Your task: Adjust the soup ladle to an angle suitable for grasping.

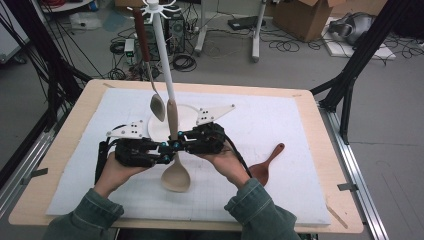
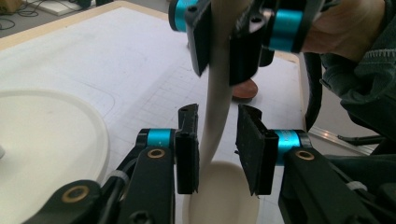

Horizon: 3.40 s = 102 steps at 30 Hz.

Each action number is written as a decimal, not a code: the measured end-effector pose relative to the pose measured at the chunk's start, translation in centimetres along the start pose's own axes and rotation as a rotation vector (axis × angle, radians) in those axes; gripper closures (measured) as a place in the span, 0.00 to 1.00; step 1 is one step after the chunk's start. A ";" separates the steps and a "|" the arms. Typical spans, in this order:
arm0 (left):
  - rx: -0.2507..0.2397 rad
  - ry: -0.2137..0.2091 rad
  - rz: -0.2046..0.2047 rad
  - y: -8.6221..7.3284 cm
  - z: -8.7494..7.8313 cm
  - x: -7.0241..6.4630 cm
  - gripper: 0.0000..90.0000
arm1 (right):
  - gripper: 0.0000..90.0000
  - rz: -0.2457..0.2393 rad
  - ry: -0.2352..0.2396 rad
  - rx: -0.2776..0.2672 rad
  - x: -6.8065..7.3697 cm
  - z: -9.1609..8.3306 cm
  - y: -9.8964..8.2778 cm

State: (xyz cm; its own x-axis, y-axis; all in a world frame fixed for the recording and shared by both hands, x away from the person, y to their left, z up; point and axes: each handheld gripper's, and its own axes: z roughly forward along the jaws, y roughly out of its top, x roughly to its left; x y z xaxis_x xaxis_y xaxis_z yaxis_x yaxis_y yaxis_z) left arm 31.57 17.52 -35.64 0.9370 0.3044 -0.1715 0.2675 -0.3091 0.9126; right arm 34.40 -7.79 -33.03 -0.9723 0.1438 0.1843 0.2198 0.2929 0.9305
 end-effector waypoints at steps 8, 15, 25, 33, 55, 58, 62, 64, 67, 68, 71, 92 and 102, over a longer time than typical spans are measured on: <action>0.000 0.043 0.004 -0.4 -1.4 0.1 0.65 | 0.87 -0.006 -0.009 0.001 -0.8 -0.5 0.5; -0.013 0.096 -0.007 -0.9 -2.6 0.2 0.56 | 0.87 -0.022 -0.016 -0.005 -1.5 -0.9 1.4; -0.007 0.146 -0.015 -1.1 -3.9 0.7 0.43 | 0.87 -0.031 -0.026 -0.002 -2.3 -1.4 2.8; -0.005 0.163 -0.015 -1.1 -4.3 0.8 0.39 | 0.87 -0.060 -0.033 0.023 -2.4 -1.7 4.8; -0.016 0.208 -0.027 -1.2 -5.3 1.1 0.34 | 0.87 -0.105 -0.010 0.038 -3.9 -1.1 9.4; -0.014 0.219 -0.029 -1.2 -5.4 1.1 0.33 | 0.87 -0.105 -0.007 0.035 -4.2 -1.2 10.0; -0.015 0.230 -0.036 -1.3 -5.6 1.3 0.31 | 0.87 -0.113 -0.004 0.031 -4.5 -1.2 10.7; -0.015 0.233 -0.039 -1.3 -5.7 1.3 0.30 | 0.87 -0.111 0.000 0.034 -4.7 -1.2 10.9; -0.016 0.240 -0.037 -1.3 -5.8 1.3 0.29 | 0.87 -0.101 0.000 0.039 -4.9 -1.3 11.2; -0.015 0.243 -0.037 -1.3 -5.8 1.3 0.29 | 0.87 -0.098 0.001 0.038 -5.0 -1.3 11.2; -0.010 0.246 -0.038 -1.3 -5.9 1.4 0.28 | 0.87 -0.107 -0.004 0.042 -5.2 -1.3 11.6; -0.024 0.264 -0.044 -1.3 -6.3 1.5 0.24 | 0.87 -0.140 0.022 0.063 -6.2 0.3 14.8; -0.028 0.271 -0.049 -1.4 -6.5 1.6 0.24 | 0.87 -0.125 0.013 0.076 -7.1 1.0 15.8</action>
State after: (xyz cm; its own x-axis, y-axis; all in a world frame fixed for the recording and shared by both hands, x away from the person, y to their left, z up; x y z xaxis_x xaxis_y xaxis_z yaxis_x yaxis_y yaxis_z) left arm 31.27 24.34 -34.80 0.8276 0.5496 -0.1138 0.3013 -0.2638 0.9163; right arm 44.83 -3.21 -19.94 -0.9933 0.0899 0.0733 0.1022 0.3787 0.9199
